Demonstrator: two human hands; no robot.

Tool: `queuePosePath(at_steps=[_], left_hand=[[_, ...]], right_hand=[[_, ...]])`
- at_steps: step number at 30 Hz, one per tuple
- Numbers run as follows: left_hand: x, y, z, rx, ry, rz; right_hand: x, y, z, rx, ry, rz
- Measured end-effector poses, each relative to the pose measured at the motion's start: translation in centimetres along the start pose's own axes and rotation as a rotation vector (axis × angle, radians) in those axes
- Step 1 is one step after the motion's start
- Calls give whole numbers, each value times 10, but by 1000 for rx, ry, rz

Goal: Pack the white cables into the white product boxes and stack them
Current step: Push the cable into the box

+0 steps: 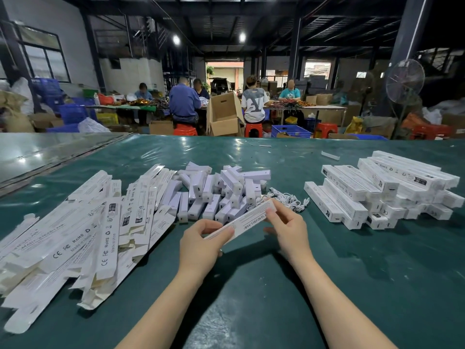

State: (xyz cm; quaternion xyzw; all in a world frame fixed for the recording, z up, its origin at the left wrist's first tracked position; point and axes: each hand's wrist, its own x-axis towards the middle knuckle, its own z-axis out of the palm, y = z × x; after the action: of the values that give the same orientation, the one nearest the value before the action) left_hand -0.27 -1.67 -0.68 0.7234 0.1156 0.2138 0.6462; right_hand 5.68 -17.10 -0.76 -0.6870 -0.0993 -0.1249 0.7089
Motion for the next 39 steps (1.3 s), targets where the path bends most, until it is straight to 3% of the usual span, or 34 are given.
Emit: queuePosePath(at_steps=[6,10,14,16,19,22,24,27,31,33,36,39], left_hand=[[7,2,-2,-229,12,-139],[16,6,-11,-587,139,-263],[16,7,-14,-722,66,-265],[13,7,-12,-752,27,-251],[14,7,-11,-753,25,-266],[14,8,-12,-734,1,-319],[14,8,-13,-727,11,-359],[15,8,-16,-776,33,-407],[15,9,-18,-820,18,-417],[14,11,-17,-776,3,-408],[10,13,-13,-522,-14,-301],[7,9,-19,263,69,182]], right_hand=[[0,-9,10,411,-97,180],[-3,-11,3,199,-63,87],[-1,-14,-2,175,-162,179],[5,-17,-9,296,-61,227],[16,-17,-30,488,325,241],[23,-11,-57,455,706,236],[27,-8,-68,516,870,263],[29,-8,-76,606,929,299],[31,-8,-69,600,604,348],[31,-7,-61,605,466,366],[30,1,-48,23,469,314],[24,6,-40,-338,350,211]])
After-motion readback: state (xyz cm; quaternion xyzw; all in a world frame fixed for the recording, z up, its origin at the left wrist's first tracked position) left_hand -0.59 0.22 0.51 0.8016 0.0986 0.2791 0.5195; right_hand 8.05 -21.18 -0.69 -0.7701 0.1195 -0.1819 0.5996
